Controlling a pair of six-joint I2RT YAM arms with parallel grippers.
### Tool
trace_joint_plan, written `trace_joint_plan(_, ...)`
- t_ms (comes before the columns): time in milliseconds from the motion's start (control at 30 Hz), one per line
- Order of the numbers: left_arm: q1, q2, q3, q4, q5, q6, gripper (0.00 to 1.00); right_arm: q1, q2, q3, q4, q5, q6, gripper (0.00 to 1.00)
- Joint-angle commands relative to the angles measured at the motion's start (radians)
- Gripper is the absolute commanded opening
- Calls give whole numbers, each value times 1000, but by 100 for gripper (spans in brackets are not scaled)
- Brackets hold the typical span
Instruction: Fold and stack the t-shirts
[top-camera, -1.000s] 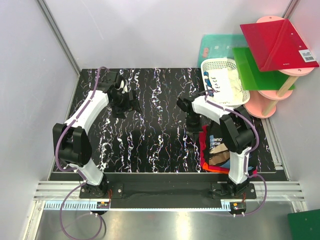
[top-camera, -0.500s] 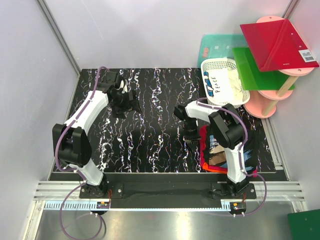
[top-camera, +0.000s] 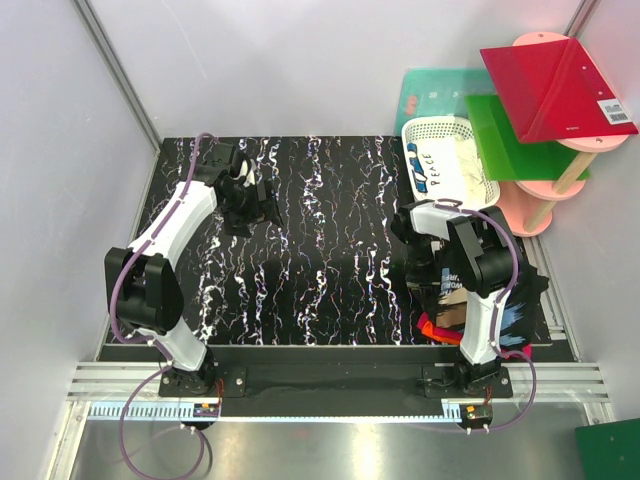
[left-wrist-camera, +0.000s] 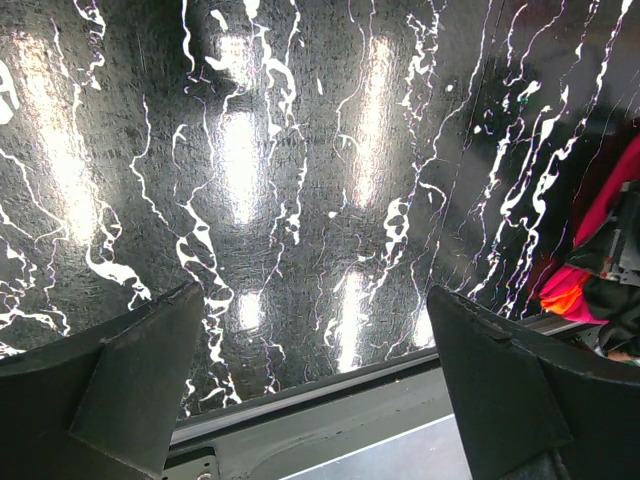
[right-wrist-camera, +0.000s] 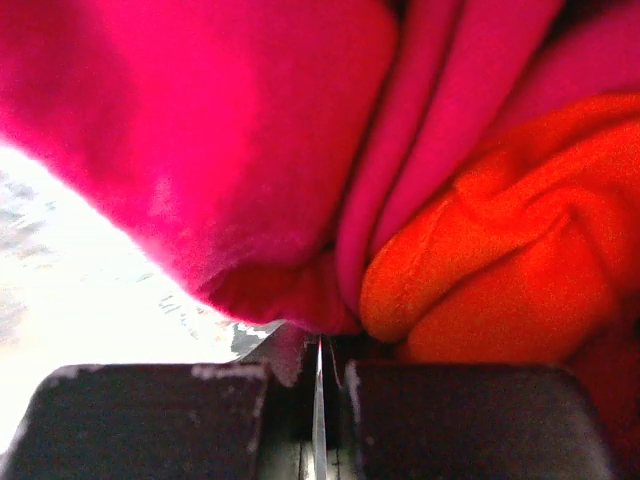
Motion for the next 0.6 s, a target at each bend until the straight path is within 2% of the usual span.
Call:
trace_joint_plan(0, 2, -31, -4, 9, 8, 16, 99, -15, -33, -21, 42, 112, -21, 0)
trace_joint_plan(267, 2, -34, -17, 9, 2, 14, 99, -14, -50, -7, 55, 61, -35, 0)
trace_joint_plan(567, -27, -6, -10, 38, 47, -19, 99, 42, -58, -47, 37, -80, -69, 0)
